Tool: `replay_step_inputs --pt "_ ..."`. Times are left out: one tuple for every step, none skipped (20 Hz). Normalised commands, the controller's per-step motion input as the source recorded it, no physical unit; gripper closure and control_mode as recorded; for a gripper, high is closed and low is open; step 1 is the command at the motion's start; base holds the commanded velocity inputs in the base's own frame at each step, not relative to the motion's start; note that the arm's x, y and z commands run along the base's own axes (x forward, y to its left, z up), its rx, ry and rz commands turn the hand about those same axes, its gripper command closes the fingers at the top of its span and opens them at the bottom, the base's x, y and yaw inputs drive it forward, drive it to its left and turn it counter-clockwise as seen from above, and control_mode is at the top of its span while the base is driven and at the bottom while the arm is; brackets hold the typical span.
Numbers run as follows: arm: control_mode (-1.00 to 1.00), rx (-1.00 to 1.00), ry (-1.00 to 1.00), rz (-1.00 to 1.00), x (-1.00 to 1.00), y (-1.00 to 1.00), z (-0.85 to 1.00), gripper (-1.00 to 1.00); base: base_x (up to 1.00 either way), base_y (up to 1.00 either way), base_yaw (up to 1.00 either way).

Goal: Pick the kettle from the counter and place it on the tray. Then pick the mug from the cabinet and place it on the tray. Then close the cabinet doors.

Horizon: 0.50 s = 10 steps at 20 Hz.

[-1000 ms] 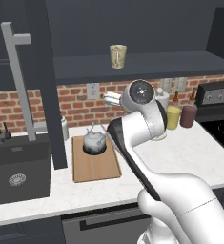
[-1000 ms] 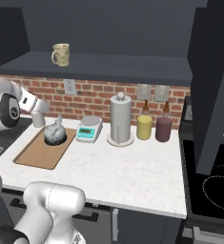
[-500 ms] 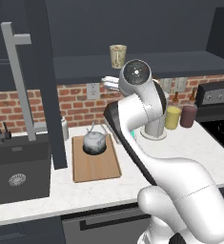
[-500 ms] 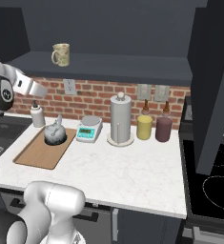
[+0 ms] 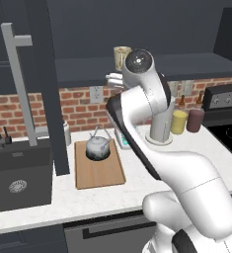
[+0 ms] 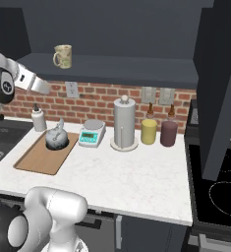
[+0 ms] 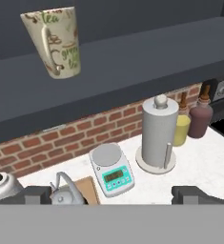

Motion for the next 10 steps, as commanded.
replay_step_inputs --pt "-1.0 -0.03 0.0 0.0 0.28 -0.11 0.18 -1.0 0.0 0.0 0.0" --pt "-1.0 -0.06 0.0 0.0 0.32 -0.04 0.26 -1.0 0.0 0.0 0.0" --pt "-1.0 -0.09 0.0 0.0 0.34 -0.03 0.38 -1.0 0.0 0.0 0.0" --pt "-1.0 -0.1 0.0 0.0 0.31 -0.02 0.41 -1.0 0.0 0.0 0.0" --pt "-1.0 -0.11 0.0 0.0 0.31 -0.03 0.39 -1.0 0.0 0.0 0.0" --pt "-1.0 -0.11 0.0 0.0 0.31 -0.06 0.34 -1.0 0.0 0.0 0.0" --pt "-1.0 -0.1 0.0 0.0 0.32 -0.05 0.31 -1.0 0.0 0.0 0.0" --pt "-1.0 -0.1 0.0 0.0 0.31 -0.04 0.32 -1.0 0.0 0.0 0.0" --pt "-1.0 -0.11 0.0 0.0 0.31 0.0 0.34 -1.0 0.0 0.0 0.0" --pt "-1.0 -0.11 0.04 0.0 0.36 0.0 0.32 -1.0 0.0 0.0 0.0"
